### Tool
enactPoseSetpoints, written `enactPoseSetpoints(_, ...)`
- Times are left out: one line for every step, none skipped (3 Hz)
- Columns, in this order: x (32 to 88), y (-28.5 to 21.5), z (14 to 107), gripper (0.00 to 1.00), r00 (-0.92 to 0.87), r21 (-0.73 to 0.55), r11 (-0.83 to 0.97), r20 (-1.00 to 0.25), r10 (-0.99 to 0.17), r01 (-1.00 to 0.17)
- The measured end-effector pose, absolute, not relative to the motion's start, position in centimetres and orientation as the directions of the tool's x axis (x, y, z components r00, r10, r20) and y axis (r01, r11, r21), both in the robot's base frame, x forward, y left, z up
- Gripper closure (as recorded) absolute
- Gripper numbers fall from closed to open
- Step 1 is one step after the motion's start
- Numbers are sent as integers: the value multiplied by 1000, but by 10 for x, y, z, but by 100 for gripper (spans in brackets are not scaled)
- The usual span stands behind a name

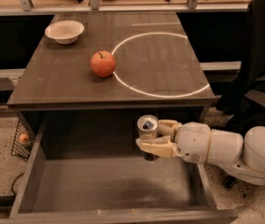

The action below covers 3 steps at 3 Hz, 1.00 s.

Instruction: Place redbull can into top drawer

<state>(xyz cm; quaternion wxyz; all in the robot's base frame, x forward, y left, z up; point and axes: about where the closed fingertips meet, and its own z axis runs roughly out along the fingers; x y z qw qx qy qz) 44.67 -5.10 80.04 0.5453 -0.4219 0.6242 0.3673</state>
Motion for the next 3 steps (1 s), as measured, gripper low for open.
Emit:
enactPoseSetpoints(447,-51,800,100,-49,-2,374,-991,-126,-927)
enactPoseSetpoints(452,-39,793,100,-49,3,354,-991,-121,-935)
enactPoseSetpoints(461,-15,778,100,-53,24,317,-995,-82,-948)
